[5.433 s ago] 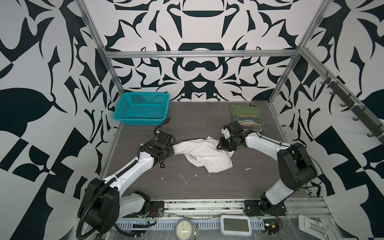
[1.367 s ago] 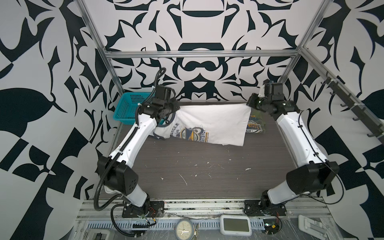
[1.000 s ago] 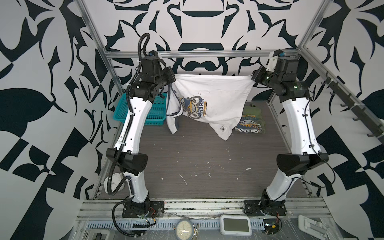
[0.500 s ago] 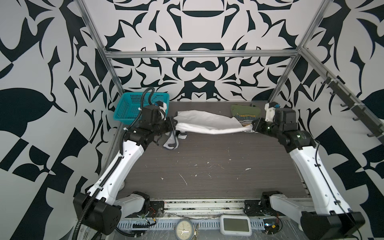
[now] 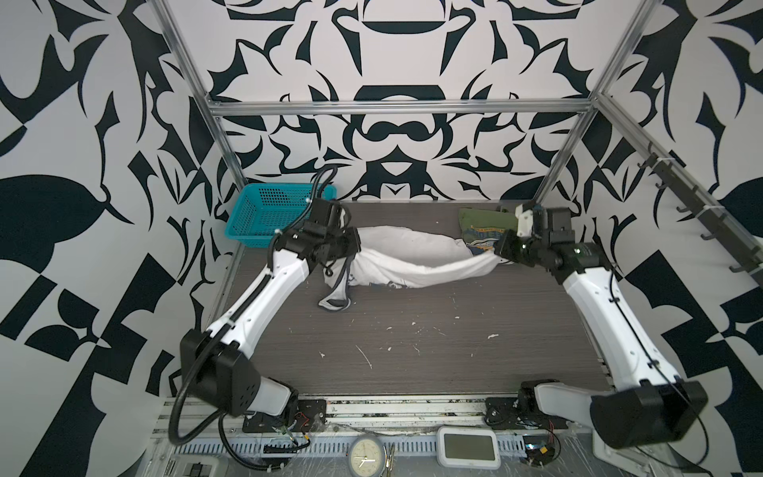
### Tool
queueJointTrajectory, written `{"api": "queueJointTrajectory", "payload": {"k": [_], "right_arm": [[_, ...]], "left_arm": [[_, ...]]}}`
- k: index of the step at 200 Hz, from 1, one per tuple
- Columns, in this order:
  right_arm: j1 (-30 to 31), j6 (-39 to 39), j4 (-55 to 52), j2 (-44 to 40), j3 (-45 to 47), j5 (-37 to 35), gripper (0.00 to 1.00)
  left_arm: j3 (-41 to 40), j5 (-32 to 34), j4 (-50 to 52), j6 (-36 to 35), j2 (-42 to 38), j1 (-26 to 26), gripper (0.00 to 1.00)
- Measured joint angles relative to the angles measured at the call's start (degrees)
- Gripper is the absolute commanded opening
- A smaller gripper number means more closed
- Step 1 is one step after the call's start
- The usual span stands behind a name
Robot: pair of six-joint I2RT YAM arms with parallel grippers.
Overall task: Fold and stack tank tops
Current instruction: Smooth out the tank top at the center of the table.
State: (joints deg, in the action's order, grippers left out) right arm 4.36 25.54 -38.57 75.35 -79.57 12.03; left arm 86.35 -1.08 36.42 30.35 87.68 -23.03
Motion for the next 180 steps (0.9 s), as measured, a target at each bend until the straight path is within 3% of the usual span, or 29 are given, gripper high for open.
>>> {"api": "queueJointTrajectory", "payload": {"k": [44, 83, 105, 119, 142, 180], "right_arm": [[-1.31, -0.07, 3.56, 17.84, -25.18, -1.14, 0.0], [-1.66, 0.09, 0.68, 33.94, -55.34, -0.83, 0.0], [-1.64, 0.28, -2.45, 41.44, -74.75, -0.11, 0.0], [-1.64, 0.46, -3.41, 42.8, -81.24, 0.48, 0.0], [-1.64, 0.39, -3.02, 37.94, -77.5, 1.11, 0.0], [-1.77, 0.48, 5.86, 17.25, -39.06, 3.58, 0.0]], "left_arm": [[29.27, 3.17, 1.79, -3.8, 16.87, 4.68, 0.0], [58.8, 1.42, 2.58, -7.82, 29.38, 7.58, 0.0], [64.76, -0.87, 0.15, -9.22, 30.14, 8.76, 0.0], [64.06, -2.82, -2.69, -9.84, 28.55, 9.38, 0.0], [55.74, -5.64, -6.75, -11.17, 22.62, 9.73, 0.0], [27.23, -9.53, -11.72, -12.24, 6.03, 9.84, 0.0]]}}
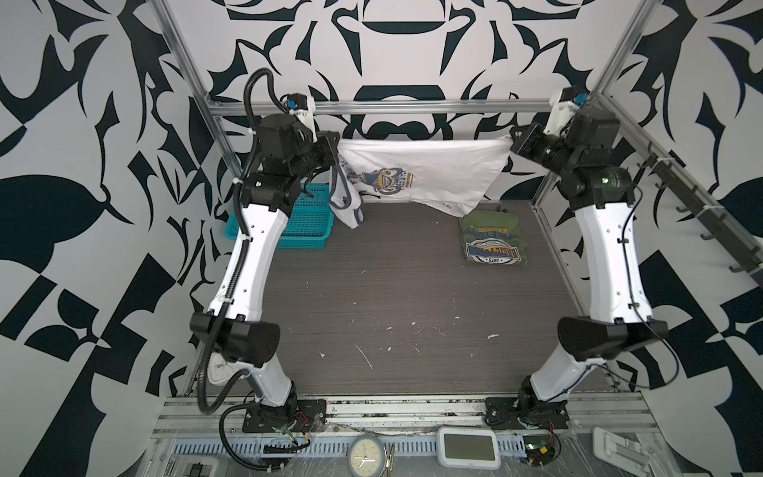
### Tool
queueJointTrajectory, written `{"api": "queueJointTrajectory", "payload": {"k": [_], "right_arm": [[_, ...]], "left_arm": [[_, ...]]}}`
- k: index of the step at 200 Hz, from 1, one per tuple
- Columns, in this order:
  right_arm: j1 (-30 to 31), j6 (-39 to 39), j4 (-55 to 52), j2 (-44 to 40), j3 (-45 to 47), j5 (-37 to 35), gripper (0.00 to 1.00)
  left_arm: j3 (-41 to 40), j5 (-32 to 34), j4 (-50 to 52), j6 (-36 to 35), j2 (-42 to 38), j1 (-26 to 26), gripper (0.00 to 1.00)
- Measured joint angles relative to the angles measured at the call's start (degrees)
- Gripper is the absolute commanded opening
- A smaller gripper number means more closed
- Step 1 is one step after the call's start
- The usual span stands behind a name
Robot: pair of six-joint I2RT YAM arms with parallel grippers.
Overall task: Fold and stack tank tops
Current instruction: Smooth out the tank top at the center of the table.
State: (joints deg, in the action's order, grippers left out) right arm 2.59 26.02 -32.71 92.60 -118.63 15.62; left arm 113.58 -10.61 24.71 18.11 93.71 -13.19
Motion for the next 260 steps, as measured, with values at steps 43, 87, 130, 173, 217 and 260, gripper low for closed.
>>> {"api": "queueJointTrajectory", "payload": {"k": [43, 87, 130, 173, 217, 260], "right_arm": [[0.0, 0.15, 2.91, -14.75, 36.59, 1.79, 0.0], [-0.02, -0.09, -1.77, -26.99, 58.6, 0.94, 0.0], [-0.26, 1.7, -7.5, -36.2, 72.72, -2.6, 0.0], [-0.26, 6.62, -13.22, -41.94, 78.64, -5.84, 0.57], [-0.26, 8.17, -12.83, -42.58, 73.5, -8.22, 0.64], [2.58, 8.55, -6.38, -35.43, 72.0, -5.07, 0.66]], "left_arm": [[-30.36, -6.84, -2.73, 2.16, -13.49, -0.11, 0.0], [-53.53, -10.25, -1.27, 7.04, -19.74, -5.46, 0.0], [-70.86, -9.22, -0.37, 13.09, -26.18, -13.99, 0.16], [-76.43, -5.14, 2.16, 18.64, -30.4, -17.27, 0.69], [-68.98, 12.07, 9.03, 21.81, -38.51, -16.83, 0.81], [-66.1, 19.23, 11.15, 23.21, -30.16, -5.42, 0.74]]}}
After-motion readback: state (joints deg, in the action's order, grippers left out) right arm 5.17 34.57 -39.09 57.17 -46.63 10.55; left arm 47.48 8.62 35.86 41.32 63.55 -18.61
